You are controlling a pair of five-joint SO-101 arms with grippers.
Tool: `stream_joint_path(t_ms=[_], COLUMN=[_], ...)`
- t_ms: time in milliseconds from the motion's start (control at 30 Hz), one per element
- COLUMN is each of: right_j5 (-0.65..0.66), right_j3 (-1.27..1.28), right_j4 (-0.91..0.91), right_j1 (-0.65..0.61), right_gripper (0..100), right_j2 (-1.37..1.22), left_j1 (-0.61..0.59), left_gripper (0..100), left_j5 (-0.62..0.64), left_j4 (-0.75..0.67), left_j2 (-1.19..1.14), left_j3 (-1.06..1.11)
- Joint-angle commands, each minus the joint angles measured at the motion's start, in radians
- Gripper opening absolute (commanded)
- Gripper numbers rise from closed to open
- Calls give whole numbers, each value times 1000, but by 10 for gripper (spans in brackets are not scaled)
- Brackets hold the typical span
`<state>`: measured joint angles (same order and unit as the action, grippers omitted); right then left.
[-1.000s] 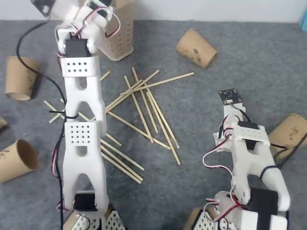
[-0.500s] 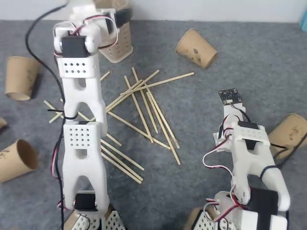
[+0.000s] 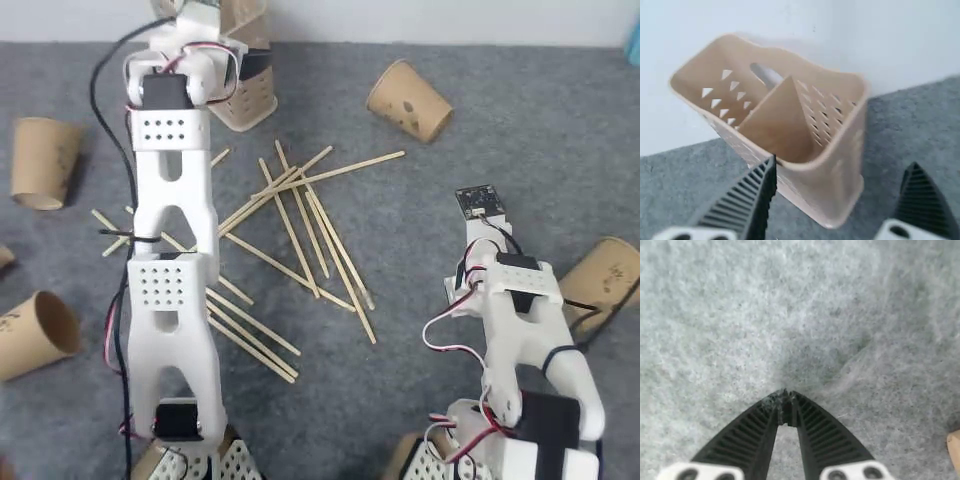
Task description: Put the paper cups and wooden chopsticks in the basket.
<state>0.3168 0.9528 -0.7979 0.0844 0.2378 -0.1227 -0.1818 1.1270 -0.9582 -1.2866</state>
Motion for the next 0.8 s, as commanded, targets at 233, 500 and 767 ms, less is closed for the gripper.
stream_joint_path(t_ms=[233,500,767], right_j5=[11,11,11], right_j3=[0,0,0], right_j4=[7,7,7], right_j1=[-8,-8,-10], right_gripper=[8,8,8], right_j2=[44,44,44], left_j1=[66,115,169], left_gripper=[99,12,13], left_j5=[-17,-12,-11], left_j4=[-169,-84,107], left_j2=[75,87,86], left_j3=[137,111,-202])
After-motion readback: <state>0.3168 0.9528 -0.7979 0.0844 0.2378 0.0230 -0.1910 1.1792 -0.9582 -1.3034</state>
